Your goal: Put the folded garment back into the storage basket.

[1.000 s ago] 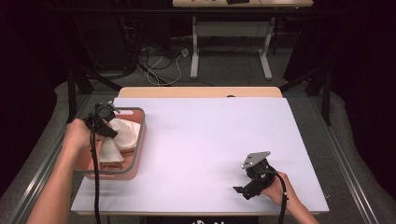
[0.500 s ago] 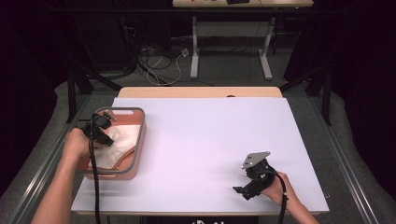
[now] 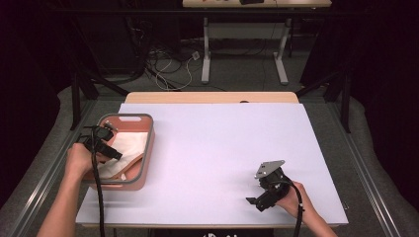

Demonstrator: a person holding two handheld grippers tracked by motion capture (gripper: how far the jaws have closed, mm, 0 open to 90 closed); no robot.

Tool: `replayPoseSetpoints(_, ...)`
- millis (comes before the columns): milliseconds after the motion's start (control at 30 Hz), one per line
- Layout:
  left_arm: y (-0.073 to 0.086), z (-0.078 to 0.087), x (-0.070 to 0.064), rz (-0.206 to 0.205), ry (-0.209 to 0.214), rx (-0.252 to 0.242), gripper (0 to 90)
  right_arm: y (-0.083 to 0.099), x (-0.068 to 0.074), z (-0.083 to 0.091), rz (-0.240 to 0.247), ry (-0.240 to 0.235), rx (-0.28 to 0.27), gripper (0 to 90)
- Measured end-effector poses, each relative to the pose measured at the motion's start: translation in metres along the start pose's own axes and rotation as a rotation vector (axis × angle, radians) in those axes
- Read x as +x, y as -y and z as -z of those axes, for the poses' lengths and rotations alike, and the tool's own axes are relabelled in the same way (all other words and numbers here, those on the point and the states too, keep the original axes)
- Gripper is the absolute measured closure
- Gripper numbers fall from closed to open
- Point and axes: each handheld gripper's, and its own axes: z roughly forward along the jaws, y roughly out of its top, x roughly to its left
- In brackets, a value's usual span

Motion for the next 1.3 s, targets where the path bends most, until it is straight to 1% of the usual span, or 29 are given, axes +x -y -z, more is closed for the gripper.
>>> replayPoseSetpoints(33, 0.001, 0.002, 0.000, -0.004, -0.003, -0.001, 29.7, 0.000, 0.000, 0.000, 0.000, 0.001, 0.001, 0.0)
replayPoseSetpoints(67, 0.002, 0.005, 0.000, 0.001, 0.005, -0.001, 27.2, -0.001, 0.000, 0.001, 0.001, 0.000, 0.008, 0.0)
replayPoseSetpoints(133, 0.003, 0.010, 0.001, -0.002, 0.000, 0.005, 24.0, -0.002, 0.000, 0.001, -0.002, 0.002, -0.003, 0.0)
replayPoseSetpoints(200, 0.006, 0.015, 0.001, 0.003, -0.002, 0.005, 19.3, -0.003, 0.000, 0.002, -0.003, 0.004, -0.002, 0.0)
replayPoseSetpoints(233, 0.007, 0.018, 0.000, -0.003, -0.003, -0.001, 16.5, -0.002, 0.000, 0.001, 0.002, 0.004, 0.000, 0.0)
replayPoseSetpoints(267, 0.008, 0.021, 0.000, -0.010, 0.003, -0.006, 15.5, -0.002, 0.000, 0.001, 0.004, 0.005, 0.006, 0.0)
replayPoseSetpoints(333, 0.010, 0.026, -0.002, -0.013, -0.005, -0.014, 14.6, -0.002, 0.001, 0.001, 0.002, 0.005, 0.015, 0.0)
replayPoseSetpoints(400, 0.011, 0.029, -0.005, -0.023, -0.004, -0.021, 11.3, -0.002, 0.000, 0.001, 0.001, 0.006, 0.021, 0.0)
replayPoseSetpoints(467, 0.011, 0.033, -0.009, -0.028, -0.008, -0.028, 10.7, -0.002, 0.000, 0.000, -0.006, 0.004, 0.016, 0.0)
replayPoseSetpoints(533, 0.012, 0.038, -0.012, -0.032, -0.010, -0.047, 8.3, -0.003, -0.001, 0.001, -0.004, 0.003, 0.017, 0.0)
replayPoseSetpoints(633, 0.011, 0.041, -0.019, -0.039, -0.007, -0.049, 6.4, -0.003, -0.001, 0.001, -0.002, 0.002, 0.018, 0.0)
replayPoseSetpoints(700, 0.011, 0.044, -0.025, -0.054, -0.010, -0.045, 5.5, -0.003, -0.001, 0.001, 0.001, 0.003, 0.022, 0.0)
replayPoseSetpoints(733, 0.010, 0.046, -0.028, -0.054, -0.010, -0.049, 5.3, -0.003, -0.001, 0.001, 0.001, 0.003, 0.023, 0.0)
replayPoseSetpoints(800, 0.009, 0.050, -0.034, -0.067, -0.002, -0.060, 3.5, -0.003, 0.000, 0.001, 0.001, 0.003, 0.024, 0.0)
replayPoseSetpoints(933, 0.008, 0.054, -0.048, -0.096, -0.006, -0.067, 2.5, -0.003, 0.000, 0.003, -0.002, 0.009, 0.024, 0.0)
replayPoseSetpoints(1000, 0.007, 0.057, -0.054, -0.110, -0.002, -0.069, 2.1, -0.003, 0.000, 0.002, 0.012, 0.006, 0.030, 0.0)
replayPoseSetpoints(1100, 0.007, 0.059, -0.063, -0.126, -0.004, -0.076, 1.3, -0.002, 0.000, 0.002, 0.006, 0.008, 0.032, 0.0)
replayPoseSetpoints(1167, 0.007, 0.061, -0.069, -0.146, -0.005, -0.078, 1.0, -0.002, 0.000, 0.003, 0.007, 0.010, 0.031, 0.0)
replayPoseSetpoints(1300, 0.006, 0.063, -0.079, -0.164, -0.006, -0.094, 0.5, -0.002, 0.000, 0.003, 0.005, 0.008, 0.029, 0.0)
